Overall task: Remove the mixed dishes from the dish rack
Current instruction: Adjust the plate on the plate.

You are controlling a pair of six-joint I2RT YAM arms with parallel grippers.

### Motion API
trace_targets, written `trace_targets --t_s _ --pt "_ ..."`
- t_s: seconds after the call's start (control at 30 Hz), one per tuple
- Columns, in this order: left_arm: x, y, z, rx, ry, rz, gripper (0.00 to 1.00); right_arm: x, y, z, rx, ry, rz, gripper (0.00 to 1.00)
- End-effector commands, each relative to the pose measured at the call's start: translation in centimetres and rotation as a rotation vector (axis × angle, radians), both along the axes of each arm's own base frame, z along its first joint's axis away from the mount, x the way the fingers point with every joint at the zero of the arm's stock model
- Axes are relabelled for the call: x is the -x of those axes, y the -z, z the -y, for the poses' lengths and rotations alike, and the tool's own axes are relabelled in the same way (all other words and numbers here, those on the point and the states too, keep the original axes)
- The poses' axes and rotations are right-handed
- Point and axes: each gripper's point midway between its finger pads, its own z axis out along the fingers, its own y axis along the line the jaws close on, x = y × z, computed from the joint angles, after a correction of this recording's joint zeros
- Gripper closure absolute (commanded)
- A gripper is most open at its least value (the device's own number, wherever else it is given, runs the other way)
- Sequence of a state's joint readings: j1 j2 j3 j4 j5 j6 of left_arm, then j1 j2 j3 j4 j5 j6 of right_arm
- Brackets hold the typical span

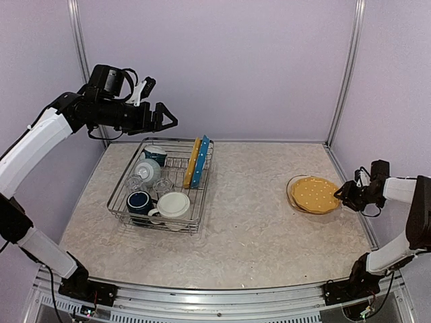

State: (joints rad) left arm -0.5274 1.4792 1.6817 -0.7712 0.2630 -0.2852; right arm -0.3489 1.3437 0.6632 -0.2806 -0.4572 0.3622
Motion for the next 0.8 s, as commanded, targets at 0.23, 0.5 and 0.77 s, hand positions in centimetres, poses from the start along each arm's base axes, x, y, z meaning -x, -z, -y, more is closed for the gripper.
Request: trace_targets --t_s 0.23,0.5,0.77 --pt "-0.5 1.2 0.2 -0.001 0.000 -0.031 0.01 -2.1 1.0 -1.3 -0.072 -0.018 0.015 0.87" --pt "-0.6 1.6 0.4 -0.004 0.007 -0.047 0.01 -2.7 1.6 -1.5 -0.083 -0.016 0.023 0.91" --pt "-1.1 2.9 0.9 -0.010 0.011 -0.089 0.01 -2.0 -0.6 -0.8 0.003 -0.022 0.044 0.65"
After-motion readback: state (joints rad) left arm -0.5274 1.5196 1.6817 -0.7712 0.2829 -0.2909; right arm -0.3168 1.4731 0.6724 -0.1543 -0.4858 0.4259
